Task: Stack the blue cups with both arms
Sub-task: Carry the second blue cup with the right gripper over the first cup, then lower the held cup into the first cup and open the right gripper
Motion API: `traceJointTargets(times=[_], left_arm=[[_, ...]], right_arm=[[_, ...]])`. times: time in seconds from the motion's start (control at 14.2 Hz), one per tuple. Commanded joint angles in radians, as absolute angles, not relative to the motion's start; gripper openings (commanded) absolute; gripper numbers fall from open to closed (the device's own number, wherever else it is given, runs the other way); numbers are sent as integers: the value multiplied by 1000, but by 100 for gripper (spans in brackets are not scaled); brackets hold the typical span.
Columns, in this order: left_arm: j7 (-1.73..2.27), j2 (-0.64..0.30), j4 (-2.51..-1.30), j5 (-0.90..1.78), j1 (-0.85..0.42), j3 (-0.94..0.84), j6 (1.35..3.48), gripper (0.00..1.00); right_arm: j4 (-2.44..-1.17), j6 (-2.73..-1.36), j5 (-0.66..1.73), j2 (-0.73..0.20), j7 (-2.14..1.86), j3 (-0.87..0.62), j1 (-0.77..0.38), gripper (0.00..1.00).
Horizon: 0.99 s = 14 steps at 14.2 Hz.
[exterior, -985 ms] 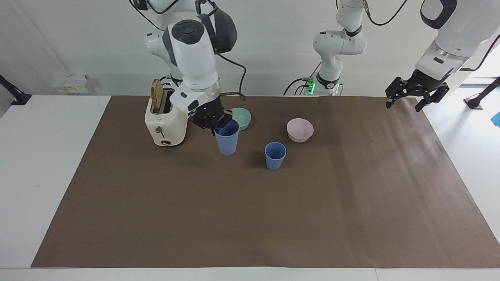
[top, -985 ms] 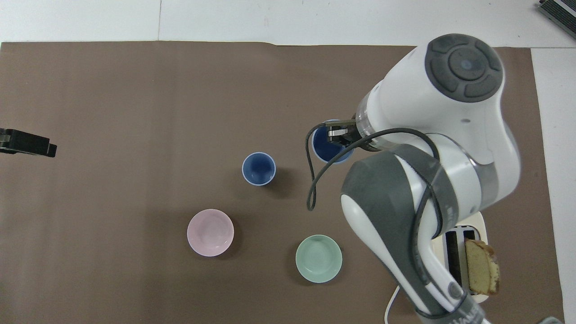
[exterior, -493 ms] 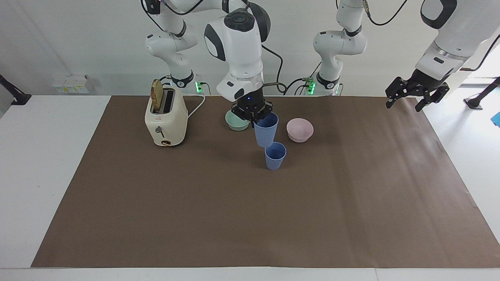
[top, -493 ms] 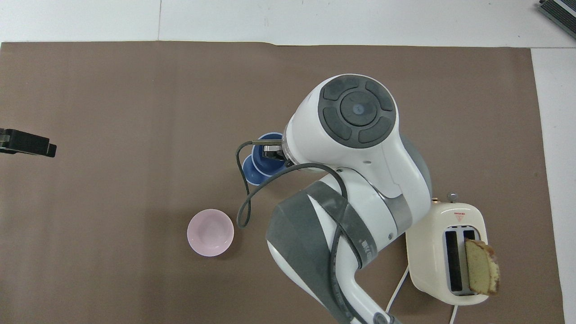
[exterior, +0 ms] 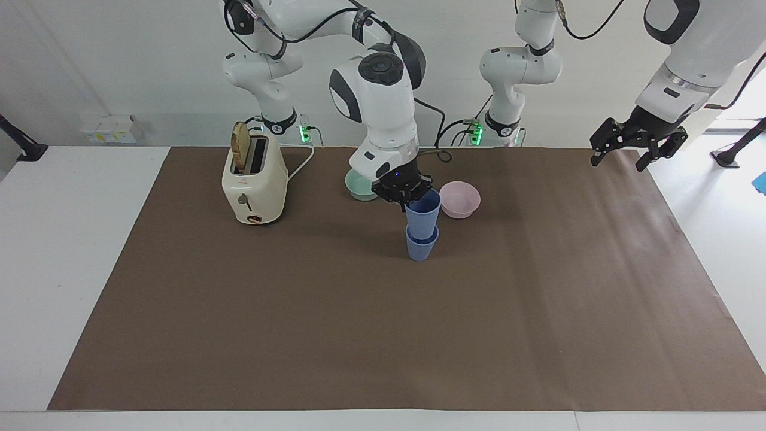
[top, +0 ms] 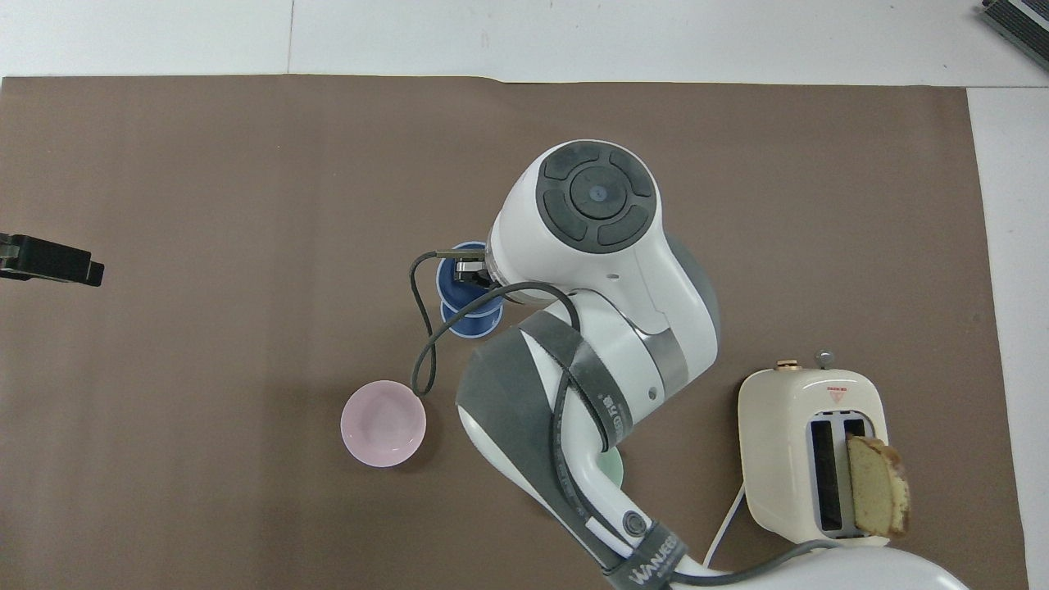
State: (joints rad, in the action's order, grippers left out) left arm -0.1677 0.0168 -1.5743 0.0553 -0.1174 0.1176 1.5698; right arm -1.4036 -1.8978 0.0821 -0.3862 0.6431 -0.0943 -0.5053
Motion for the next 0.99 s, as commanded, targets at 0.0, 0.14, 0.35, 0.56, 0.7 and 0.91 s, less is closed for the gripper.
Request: traceJointTargets(times=[0.0,0.14,0.35,0.56,0.7,0.91], left_arm=[[-178,12,-1554,46,-106,114,1549,100],[-178,12,-1554,45,-106,114,1548,100],[-178,12,-1554,46,-107,114,1549,100],[-178,12,-1554,46,-106,115,1548,100],[-178,12,-1552,46,-107,114,1549,100],[-178,12,-1552,46,-107,115,1548,100]], right_arm=[[-1382,-1896,101,-397,664,-94,-505,0],[-1390,-1894,107,-397,664,-94,-503,0],[-1394,-1891,120,-397,666,-95,-509,0],[-1405,-1882,120,-397,666,-95,-511,0],[-1414,-1882,120,-397,666,-95,-511,0],[-1416,-1885,120,-408,666,-95,-521,0]])
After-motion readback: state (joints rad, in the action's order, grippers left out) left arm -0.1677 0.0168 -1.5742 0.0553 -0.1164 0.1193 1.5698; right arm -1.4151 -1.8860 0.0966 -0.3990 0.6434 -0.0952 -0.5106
